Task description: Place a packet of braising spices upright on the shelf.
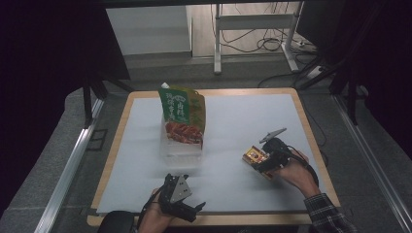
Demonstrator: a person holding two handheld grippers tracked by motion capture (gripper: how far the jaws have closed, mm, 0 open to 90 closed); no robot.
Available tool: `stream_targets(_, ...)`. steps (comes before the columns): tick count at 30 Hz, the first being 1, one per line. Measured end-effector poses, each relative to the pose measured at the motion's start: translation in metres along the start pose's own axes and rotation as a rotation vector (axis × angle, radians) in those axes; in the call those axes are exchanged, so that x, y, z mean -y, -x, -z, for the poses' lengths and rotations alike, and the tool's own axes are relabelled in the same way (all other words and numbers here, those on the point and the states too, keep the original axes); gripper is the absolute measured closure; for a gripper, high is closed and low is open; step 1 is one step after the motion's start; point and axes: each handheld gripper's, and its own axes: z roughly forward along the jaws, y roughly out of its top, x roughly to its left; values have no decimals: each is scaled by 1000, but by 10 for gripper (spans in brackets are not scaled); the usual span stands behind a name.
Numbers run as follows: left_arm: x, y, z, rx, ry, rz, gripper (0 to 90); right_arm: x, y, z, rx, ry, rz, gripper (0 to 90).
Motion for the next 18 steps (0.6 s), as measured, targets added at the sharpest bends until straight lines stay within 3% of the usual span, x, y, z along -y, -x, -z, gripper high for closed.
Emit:
stream_targets(9, 0, 0, 0, -3, -2, -3, 0, -21, -3, -7, 5, -119, 47, 219)
stream_targets(18, 0, 1, 0, -5, -3, -5, 0, -37, -4, -22, 13, -245, 72, 260)
